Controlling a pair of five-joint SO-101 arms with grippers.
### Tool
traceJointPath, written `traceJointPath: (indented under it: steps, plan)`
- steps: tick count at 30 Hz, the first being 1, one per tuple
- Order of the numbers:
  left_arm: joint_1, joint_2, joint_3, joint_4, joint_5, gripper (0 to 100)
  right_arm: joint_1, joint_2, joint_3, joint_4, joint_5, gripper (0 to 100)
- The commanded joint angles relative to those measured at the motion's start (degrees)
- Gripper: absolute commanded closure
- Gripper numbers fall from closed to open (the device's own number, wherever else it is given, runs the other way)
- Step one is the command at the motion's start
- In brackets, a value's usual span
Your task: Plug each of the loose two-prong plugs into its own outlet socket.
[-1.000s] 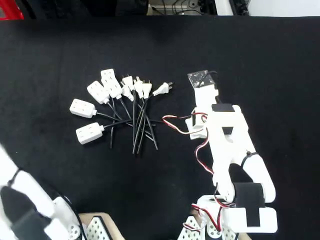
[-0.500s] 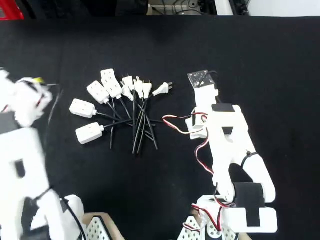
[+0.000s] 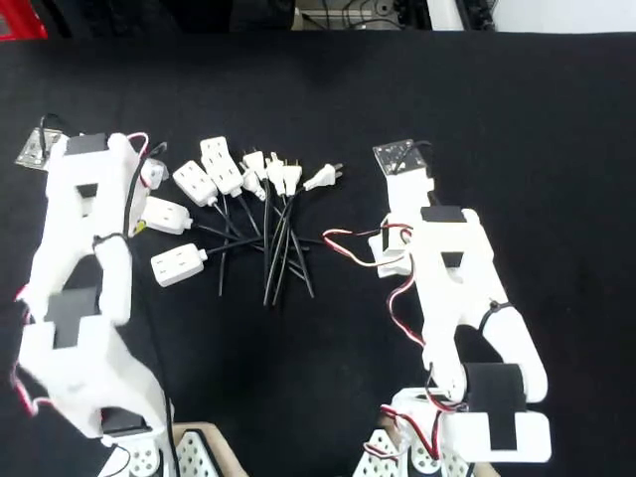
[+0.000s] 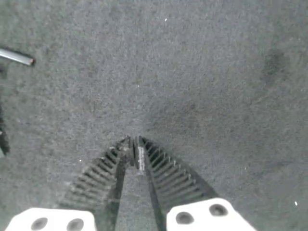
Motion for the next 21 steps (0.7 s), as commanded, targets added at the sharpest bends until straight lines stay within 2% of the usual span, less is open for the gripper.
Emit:
traceJointPath:
  steps: [1,21]
  plan:
    - [0.66,4.48,-6.37,0.44,1.93,68,0.62,-0.4,-2.59,0.53,0.26,98.5]
    - [-1.45,21.45,-18.42,0.44,4.13,70,0.62,-0.4,-2.59,0.53,0.26,98.5]
